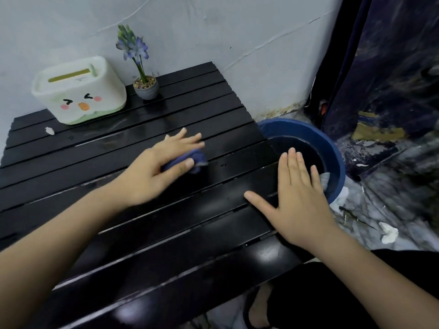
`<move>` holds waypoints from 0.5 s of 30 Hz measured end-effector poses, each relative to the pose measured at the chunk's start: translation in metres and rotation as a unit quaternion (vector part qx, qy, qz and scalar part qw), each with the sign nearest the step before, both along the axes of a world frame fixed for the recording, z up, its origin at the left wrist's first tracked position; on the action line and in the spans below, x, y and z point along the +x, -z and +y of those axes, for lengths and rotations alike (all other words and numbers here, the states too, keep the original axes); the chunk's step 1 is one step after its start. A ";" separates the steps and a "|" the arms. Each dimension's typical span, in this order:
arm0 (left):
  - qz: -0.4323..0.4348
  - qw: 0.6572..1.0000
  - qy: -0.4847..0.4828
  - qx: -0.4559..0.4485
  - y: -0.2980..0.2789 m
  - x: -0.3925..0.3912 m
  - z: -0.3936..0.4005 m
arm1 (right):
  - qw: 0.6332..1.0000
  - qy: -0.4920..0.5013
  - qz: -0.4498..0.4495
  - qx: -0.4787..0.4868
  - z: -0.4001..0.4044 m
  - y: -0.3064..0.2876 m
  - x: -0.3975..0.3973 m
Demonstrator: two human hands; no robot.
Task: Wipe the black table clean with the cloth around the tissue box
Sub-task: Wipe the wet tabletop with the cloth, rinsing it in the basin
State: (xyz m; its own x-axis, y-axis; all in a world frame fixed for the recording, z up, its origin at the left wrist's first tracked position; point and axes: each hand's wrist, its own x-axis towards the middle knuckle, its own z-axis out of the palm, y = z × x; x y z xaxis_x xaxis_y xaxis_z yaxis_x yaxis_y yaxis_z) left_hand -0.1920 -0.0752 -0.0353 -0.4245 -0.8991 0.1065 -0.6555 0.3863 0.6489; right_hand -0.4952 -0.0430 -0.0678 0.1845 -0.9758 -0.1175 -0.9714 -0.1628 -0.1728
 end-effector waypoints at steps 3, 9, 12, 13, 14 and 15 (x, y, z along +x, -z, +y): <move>-0.061 0.997 0.009 0.038 0.012 0.002 0.033 | 1.000 0.024 0.000 0.005 0.006 0.000 -0.003; -0.223 0.973 -0.014 -0.053 0.036 -0.042 0.019 | 0.999 0.038 -0.013 -0.003 0.010 0.002 0.000; -0.233 0.969 0.022 -0.084 0.037 -0.075 -0.005 | 0.999 0.039 0.002 -0.017 0.010 0.004 0.002; -0.234 0.967 0.035 -0.095 0.036 -0.088 -0.013 | 0.999 0.038 0.005 -0.019 0.010 0.005 0.002; -0.235 0.965 0.049 -0.106 0.036 -0.100 -0.022 | 0.999 0.037 0.007 -0.021 0.010 0.005 0.002; -0.234 0.963 0.062 -0.114 0.037 -0.112 -0.031 | 0.999 0.037 0.008 -0.023 0.010 0.006 0.002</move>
